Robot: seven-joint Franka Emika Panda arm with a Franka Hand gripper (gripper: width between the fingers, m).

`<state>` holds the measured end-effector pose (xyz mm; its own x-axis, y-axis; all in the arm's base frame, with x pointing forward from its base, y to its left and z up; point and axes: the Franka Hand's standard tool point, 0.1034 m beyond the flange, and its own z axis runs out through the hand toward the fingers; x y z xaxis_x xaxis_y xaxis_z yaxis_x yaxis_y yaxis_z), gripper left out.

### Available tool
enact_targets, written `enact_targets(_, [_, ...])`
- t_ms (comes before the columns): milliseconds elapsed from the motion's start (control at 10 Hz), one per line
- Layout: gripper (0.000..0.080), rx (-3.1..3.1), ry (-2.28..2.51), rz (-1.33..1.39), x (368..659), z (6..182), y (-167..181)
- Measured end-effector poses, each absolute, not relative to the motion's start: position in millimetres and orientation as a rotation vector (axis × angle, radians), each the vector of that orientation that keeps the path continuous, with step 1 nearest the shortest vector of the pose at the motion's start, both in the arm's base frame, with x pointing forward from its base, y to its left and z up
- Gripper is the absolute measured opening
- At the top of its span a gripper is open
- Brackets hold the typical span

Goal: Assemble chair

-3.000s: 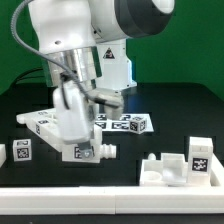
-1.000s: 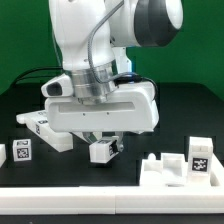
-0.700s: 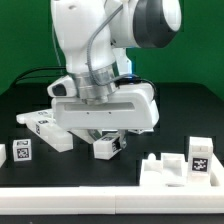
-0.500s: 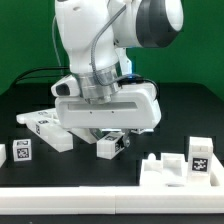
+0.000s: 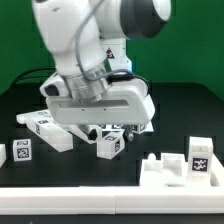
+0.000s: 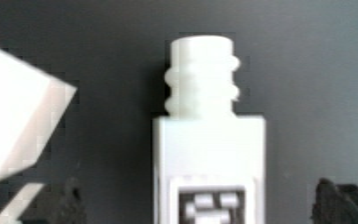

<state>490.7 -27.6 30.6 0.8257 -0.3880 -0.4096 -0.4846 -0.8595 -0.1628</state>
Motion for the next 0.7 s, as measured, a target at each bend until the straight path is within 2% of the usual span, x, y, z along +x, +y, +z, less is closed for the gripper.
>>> enact_targets(100, [0.0647,-2.702,0.706,0.682,499.5,38.7,-31.2])
enact_targets(300, [0.0649,-2.665,0.701,0.844,503.7,33.8,-31.1])
enact_targets(500, [0.0649,-2.551,0.686,1.048,494.2,34.6,-33.8])
enact_targets(700, [0.0649,-2.446,0.556,1.206,509.7,30.7,-34.6])
